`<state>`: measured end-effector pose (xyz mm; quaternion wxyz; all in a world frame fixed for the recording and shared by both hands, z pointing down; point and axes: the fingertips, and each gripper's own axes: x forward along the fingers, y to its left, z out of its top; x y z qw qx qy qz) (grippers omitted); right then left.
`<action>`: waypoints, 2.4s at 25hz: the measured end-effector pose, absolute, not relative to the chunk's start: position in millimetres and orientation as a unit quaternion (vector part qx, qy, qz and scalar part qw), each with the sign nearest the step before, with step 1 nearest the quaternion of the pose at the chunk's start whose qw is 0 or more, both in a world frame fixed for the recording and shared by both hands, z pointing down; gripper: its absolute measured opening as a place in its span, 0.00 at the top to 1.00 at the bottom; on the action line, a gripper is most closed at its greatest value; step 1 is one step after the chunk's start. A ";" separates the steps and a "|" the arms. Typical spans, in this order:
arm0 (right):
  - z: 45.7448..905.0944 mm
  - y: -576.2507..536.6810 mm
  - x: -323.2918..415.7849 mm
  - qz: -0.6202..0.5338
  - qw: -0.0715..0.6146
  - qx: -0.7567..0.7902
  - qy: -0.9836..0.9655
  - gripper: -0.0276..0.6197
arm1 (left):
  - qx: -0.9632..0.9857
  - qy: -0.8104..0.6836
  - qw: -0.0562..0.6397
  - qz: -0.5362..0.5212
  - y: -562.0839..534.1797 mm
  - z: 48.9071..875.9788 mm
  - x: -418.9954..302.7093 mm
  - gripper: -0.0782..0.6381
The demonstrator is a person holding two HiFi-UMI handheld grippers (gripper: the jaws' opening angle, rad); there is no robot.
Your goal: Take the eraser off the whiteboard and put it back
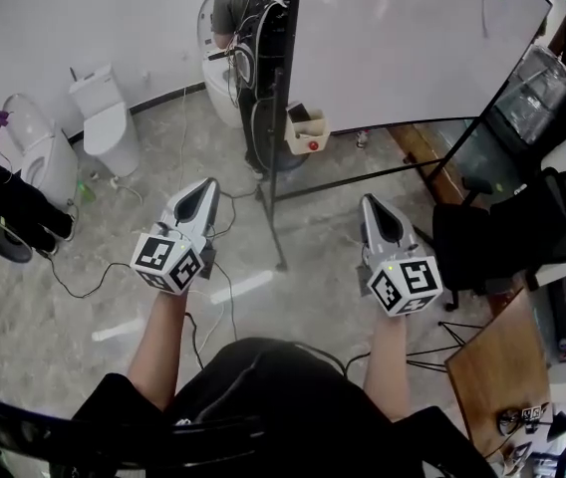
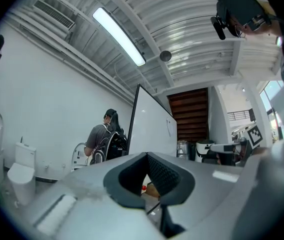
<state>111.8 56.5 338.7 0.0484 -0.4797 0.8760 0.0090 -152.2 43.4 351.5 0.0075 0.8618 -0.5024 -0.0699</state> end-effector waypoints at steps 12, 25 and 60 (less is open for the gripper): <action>345.0 51.9 89.6 0.004 0.039 -0.483 0.875 0.94 | 0.863 -0.500 0.020 -0.070 40.5 362.0 -178.8 0.88; 355.2 55.9 56.2 -0.001 0.024 -0.495 0.868 0.94 | 0.867 -0.492 0.032 -0.075 40.9 373.4 -215.8 0.88; 371.7 -119.2 81.9 -0.013 0.023 -0.439 0.898 0.94 | 0.847 -0.526 0.050 -0.053 -99.3 391.0 -172.9 0.88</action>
